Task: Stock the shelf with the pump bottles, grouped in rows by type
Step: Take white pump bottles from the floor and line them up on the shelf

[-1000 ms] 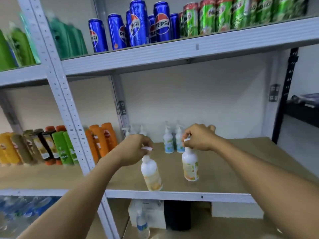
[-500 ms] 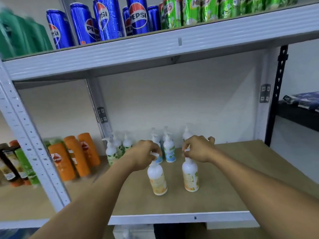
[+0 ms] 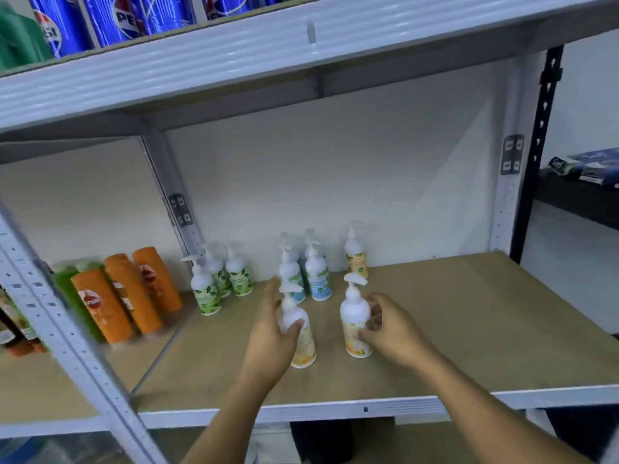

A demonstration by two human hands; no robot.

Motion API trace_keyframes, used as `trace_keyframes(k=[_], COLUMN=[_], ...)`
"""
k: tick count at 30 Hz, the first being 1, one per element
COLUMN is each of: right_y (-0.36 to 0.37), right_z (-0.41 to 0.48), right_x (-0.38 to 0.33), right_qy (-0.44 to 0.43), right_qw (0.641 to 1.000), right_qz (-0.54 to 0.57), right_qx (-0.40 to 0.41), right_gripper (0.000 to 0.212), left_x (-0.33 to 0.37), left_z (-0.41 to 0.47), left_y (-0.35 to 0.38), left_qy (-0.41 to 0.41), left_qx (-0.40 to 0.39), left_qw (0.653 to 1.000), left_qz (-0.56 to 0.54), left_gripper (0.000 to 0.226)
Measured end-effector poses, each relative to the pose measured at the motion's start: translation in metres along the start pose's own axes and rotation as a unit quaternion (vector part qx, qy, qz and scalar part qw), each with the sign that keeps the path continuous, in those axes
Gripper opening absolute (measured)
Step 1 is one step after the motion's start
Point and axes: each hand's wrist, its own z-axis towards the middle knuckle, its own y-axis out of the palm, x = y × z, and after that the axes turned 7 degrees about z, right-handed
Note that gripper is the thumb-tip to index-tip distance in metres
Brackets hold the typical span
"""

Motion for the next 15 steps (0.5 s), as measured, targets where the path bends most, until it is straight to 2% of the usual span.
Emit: trace_keyframes(k=[2, 4, 6, 7, 9, 15], right_y=[0.008, 0.015, 0.017, 0.018, 0.018, 0.014], right_z=[-0.013, -0.021, -0.018, -0.015, -0.008, 0.004], right_x=[0.019, 0.034, 0.041, 0.041, 0.038, 0.041], right_qy=[0.015, 0.02, 0.022, 0.023, 0.021, 0.002], right_qw=[1.0, 0.999, 0.999, 0.999, 0.998, 0.997], right_qz=[0.019, 0.027, 0.033, 0.04, 0.053, 0.06], right_qx=[0.004, 0.014, 0.017, 0.014, 0.007, -0.054], right_gripper=[0.088, 0.081, 0.082, 0.085, 0.09, 0.072], left_x=[-0.015, -0.032, -0.043, -0.048, -0.054, -0.061], left_z=[-0.015, -0.026, -0.029, -0.028, -0.024, -0.019], left_y=[0.018, 0.034, 0.041, 0.043, 0.043, 0.048], left_qy=[-0.09, -0.148, -0.149, -0.143, -0.137, -0.133], left_qx=[0.016, -0.013, -0.052, -0.06, -0.065, -0.062], left_qw=[0.994, 0.987, 0.987, 0.987, 0.988, 0.988], left_qz=[-0.066, -0.061, 0.021, 0.041, 0.019, 0.051], left_gripper=[0.089, 0.07, 0.048, 0.045, 0.047, 0.047])
